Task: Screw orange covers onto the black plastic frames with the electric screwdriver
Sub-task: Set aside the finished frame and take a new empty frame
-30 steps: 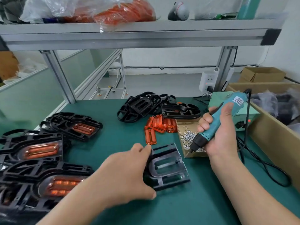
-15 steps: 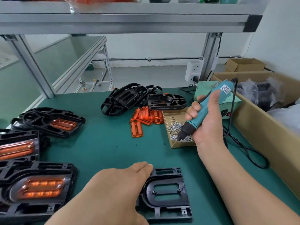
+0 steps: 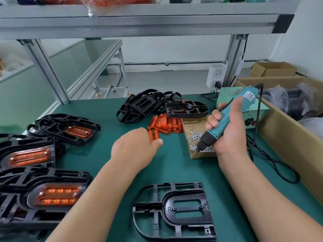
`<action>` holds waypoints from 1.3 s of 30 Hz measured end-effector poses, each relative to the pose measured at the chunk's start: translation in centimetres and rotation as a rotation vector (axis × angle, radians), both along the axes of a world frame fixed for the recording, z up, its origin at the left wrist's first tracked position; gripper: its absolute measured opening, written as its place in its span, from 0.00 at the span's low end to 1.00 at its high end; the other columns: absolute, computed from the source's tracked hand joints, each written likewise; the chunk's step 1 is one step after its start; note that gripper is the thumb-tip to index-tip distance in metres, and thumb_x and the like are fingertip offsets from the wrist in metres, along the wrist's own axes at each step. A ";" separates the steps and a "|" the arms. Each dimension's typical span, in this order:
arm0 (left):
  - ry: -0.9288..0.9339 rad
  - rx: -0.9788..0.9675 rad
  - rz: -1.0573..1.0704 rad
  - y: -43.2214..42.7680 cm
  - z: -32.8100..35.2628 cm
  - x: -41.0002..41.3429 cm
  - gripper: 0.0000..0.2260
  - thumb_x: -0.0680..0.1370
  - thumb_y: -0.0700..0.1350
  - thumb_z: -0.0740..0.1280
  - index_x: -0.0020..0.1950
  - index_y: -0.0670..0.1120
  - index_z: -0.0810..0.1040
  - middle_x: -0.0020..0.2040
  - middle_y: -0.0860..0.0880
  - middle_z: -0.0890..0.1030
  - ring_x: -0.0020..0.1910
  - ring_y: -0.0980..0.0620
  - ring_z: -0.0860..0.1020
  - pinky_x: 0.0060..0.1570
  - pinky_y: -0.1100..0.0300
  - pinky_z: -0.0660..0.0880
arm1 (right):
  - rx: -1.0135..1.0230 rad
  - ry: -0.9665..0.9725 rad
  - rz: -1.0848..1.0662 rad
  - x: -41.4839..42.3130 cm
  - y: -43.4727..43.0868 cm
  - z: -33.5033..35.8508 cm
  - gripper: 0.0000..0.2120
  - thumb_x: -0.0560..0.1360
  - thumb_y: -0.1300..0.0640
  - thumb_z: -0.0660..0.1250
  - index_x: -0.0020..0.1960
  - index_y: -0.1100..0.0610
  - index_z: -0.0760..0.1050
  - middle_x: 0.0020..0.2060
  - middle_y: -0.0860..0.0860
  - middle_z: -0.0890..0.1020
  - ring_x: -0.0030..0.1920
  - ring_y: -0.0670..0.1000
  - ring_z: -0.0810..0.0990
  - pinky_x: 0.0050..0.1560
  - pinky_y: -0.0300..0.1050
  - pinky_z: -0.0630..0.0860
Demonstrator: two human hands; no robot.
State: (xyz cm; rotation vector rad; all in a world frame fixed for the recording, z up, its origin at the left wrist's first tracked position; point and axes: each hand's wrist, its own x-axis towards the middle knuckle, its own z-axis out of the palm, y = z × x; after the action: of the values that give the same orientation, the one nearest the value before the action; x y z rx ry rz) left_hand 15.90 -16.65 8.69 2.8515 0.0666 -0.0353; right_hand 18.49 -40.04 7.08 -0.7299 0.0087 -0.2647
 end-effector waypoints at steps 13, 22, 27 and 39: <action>-0.012 -0.011 0.041 -0.2 -2.1 2.8 0.11 0.78 0.52 0.66 0.42 0.48 0.69 0.38 0.50 0.77 0.34 0.49 0.75 0.31 0.56 0.63 | -0.009 -0.003 0.008 0.1 0.0 -0.2 0.23 0.80 0.33 0.65 0.49 0.54 0.74 0.33 0.49 0.73 0.29 0.47 0.71 0.30 0.42 0.73; 0.064 -0.547 -0.307 1.5 -0.9 -2.5 0.16 0.74 0.60 0.74 0.42 0.51 0.74 0.32 0.57 0.74 0.29 0.60 0.69 0.35 0.57 0.67 | -0.019 0.003 -0.003 0.1 0.1 -0.2 0.22 0.82 0.35 0.63 0.49 0.54 0.73 0.33 0.49 0.72 0.29 0.47 0.71 0.30 0.42 0.72; 0.470 -0.941 -0.447 1.2 -0.2 -5.0 0.15 0.74 0.59 0.72 0.47 0.48 0.77 0.31 0.54 0.68 0.28 0.56 0.63 0.28 0.63 0.61 | -0.039 0.003 -0.013 0.0 0.2 -0.3 0.22 0.82 0.35 0.63 0.50 0.55 0.72 0.33 0.49 0.72 0.29 0.47 0.71 0.31 0.42 0.73; 0.589 -0.789 -0.568 1.4 0.8 -6.6 0.24 0.78 0.67 0.61 0.49 0.46 0.77 0.33 0.53 0.66 0.34 0.51 0.63 0.37 0.54 0.61 | -0.079 0.004 -0.008 -0.4 0.7 -0.3 0.22 0.83 0.35 0.62 0.50 0.55 0.73 0.33 0.49 0.72 0.29 0.47 0.71 0.31 0.42 0.73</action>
State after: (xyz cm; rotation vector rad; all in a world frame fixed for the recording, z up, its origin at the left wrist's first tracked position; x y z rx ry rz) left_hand 9.35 -15.24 9.47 1.9082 -0.5140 -0.8138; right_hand 18.12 -39.33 6.80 -0.8089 0.0054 -0.2725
